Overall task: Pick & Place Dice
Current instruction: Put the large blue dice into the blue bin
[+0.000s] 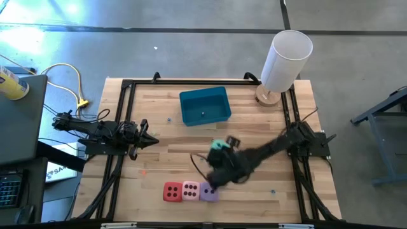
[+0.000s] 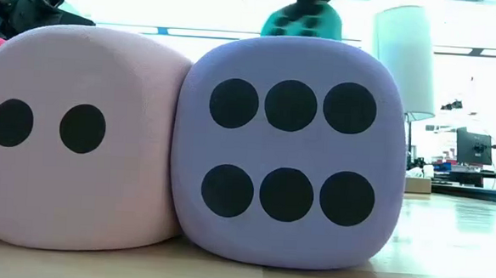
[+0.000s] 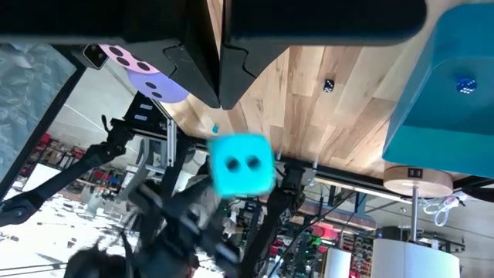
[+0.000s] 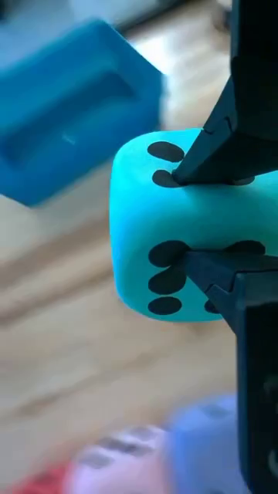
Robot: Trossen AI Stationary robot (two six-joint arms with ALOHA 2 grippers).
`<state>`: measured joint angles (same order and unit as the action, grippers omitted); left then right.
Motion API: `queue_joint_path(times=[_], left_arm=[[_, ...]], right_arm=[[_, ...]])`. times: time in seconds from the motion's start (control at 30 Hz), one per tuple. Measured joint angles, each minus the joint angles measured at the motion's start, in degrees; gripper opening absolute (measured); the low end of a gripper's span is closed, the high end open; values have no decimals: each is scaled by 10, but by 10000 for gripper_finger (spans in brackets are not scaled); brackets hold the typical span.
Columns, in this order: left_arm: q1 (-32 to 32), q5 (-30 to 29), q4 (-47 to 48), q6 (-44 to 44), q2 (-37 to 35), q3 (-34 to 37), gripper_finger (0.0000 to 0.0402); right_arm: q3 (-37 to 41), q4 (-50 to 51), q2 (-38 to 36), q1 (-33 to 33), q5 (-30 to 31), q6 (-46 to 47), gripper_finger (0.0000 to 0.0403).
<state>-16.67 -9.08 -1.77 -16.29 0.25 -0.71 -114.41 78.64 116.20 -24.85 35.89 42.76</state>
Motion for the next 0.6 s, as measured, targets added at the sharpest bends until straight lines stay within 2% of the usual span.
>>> queue_joint_path(times=[0.2,0.37,0.6], left_arm=[[0,0,0,0,0,0,0],[0,0,0,0,0,0,0],[0,0,0,0,0,0,0]], right_arm=[[-60,-1,-1,98,64,-100,106],[-65,-7,-1,189,54,-134,105],[-64,-29,7,275,-9,-132,104]])
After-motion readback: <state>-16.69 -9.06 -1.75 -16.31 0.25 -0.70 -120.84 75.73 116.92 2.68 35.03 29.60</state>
